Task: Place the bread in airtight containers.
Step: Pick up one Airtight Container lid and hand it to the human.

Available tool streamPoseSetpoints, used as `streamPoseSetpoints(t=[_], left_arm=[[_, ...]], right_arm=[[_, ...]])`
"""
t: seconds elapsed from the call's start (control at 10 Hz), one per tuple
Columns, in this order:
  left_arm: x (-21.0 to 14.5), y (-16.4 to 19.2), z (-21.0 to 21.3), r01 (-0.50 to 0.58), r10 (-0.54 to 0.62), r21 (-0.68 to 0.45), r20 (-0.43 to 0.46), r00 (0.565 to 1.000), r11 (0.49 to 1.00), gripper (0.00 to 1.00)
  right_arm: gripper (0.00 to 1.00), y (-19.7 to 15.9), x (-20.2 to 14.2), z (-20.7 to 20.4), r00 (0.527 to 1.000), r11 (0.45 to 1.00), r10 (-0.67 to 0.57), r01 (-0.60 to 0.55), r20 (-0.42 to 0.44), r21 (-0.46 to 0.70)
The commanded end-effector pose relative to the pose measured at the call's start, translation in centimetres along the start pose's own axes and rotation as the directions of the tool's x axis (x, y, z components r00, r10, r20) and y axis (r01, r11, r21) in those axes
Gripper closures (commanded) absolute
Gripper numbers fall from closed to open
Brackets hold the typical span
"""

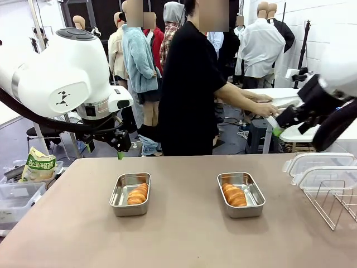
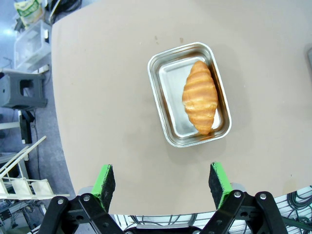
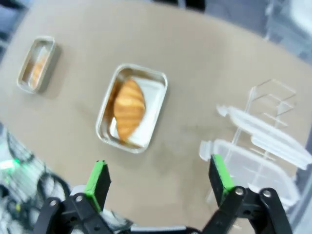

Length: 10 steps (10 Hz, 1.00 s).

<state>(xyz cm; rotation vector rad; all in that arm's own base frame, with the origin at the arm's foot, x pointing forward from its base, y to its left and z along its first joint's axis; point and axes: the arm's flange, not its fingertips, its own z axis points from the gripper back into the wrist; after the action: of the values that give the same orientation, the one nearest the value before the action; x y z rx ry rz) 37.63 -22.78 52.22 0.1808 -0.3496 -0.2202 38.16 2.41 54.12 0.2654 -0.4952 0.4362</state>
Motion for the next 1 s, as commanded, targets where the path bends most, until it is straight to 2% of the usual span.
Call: streamPoseSetpoints(t=[0.0,0.1,0.3,0.4,0.5,0.7,0.8,0.9], left_arm=[[0.1,0.0,0.1,0.002,-0.002,0.001,-0.007,1.000,1.000,0.00],[0.1,0.0,0.1,0.002,-0.002,0.001,-0.007,1.000,1.000,0.00],[0.1,0.0,0.1,0.002,-0.002,0.001,-0.007,1.000,1.000,0.00],[0.1,0.0,0.1,0.002,-0.002,0.001,-0.007,1.000,1.000,0.00],[0.1,0.0,0.1,0.002,-0.002,0.001,-0.007,1.000,1.000,0.00],[0.1,0.0,0.1,0.002,-0.002,0.001,-0.007,1.000,1.000,0.00],[0.1,0.0,0.1,0.002,-0.002,0.001,-0.007,1.000,1.000,0.00],[0.1,0.0,0.1,0.002,-0.002,0.001,-0.007,1.000,1.000,0.00]], right_arm=[[0.00,-3.5,-0.2,0.6,0.949,0.959,0.275,-0.262,-0.150,0.104],[0.00,-5.0,-0.6,0.3,0.884,0.915,0.403,-0.380,-0.236,0.137],[0.00,-7.4,-1.6,1.2,0.791,0.845,0.528,-0.524,-0.308,0.103],[0.00,-8.5,-2.0,2.3,0.717,0.784,0.607,-0.611,-0.343,0.111],[0.00,-9.5,-2.6,3.3,0.658,0.725,0.676,-0.674,-0.332,0.141],[0.00,-11.4,-3.5,4.3,0.566,0.616,0.785,-0.756,-0.253,0.220],[0.00,-11.9,-3.8,4.2,0.495,0.526,0.850,-0.805,-0.178,0.273],[0.00,-12.2,-3.6,3.7,0.442,0.463,0.886,-0.824,-0.142,0.326]])
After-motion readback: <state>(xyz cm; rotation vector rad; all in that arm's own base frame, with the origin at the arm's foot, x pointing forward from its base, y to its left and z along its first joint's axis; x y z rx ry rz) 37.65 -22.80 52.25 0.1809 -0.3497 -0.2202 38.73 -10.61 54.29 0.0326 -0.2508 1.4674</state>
